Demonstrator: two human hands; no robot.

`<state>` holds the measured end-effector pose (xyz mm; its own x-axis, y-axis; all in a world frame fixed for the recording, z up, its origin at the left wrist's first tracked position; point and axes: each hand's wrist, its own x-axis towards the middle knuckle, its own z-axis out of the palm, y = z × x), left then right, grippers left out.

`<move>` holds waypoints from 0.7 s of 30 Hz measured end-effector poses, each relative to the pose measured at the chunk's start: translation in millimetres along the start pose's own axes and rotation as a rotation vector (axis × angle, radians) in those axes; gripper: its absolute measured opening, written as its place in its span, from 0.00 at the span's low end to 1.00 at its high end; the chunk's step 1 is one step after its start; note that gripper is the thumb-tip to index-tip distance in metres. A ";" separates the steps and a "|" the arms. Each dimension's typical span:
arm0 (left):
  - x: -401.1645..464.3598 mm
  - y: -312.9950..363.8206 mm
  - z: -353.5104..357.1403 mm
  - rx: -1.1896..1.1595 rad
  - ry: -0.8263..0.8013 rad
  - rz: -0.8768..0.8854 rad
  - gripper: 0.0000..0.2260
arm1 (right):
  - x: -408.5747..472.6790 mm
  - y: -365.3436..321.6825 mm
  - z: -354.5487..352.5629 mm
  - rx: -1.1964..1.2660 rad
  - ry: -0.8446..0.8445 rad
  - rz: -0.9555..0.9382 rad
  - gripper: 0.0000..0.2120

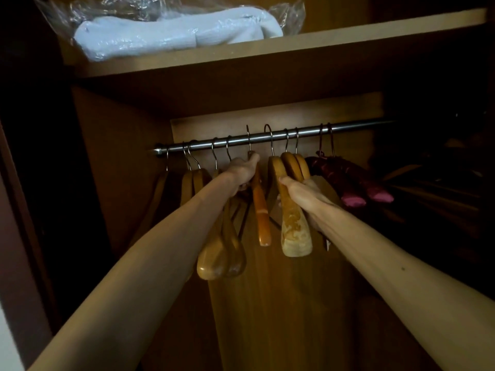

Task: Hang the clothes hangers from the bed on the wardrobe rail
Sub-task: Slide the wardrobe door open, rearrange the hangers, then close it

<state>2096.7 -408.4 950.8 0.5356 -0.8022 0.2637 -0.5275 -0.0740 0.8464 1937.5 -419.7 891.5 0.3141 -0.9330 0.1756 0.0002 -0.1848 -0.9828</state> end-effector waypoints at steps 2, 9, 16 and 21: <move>1.7 -10.2 5.5 0.042 0.025 0.000 0.24 | 2.0 4.6 3.9 0.003 0.017 0.012 0.29; 5.8 -23.2 14.9 0.052 0.074 0.035 0.23 | 8.1 17.2 12.7 -0.046 0.051 -0.024 0.23; -0.5 -29.6 12.1 0.148 0.120 0.067 0.22 | 5.6 27.5 7.3 -0.180 -0.001 -0.033 0.29; -56.8 -40.2 1.6 0.344 0.132 0.203 0.20 | -23.1 35.5 -1.6 -0.231 -0.004 -0.099 0.23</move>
<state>2086.4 -360.9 901.1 0.4662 -0.7397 0.4853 -0.8087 -0.1339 0.5728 1928.7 -405.3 852.7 0.3267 -0.9058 0.2698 -0.1858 -0.3414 -0.9214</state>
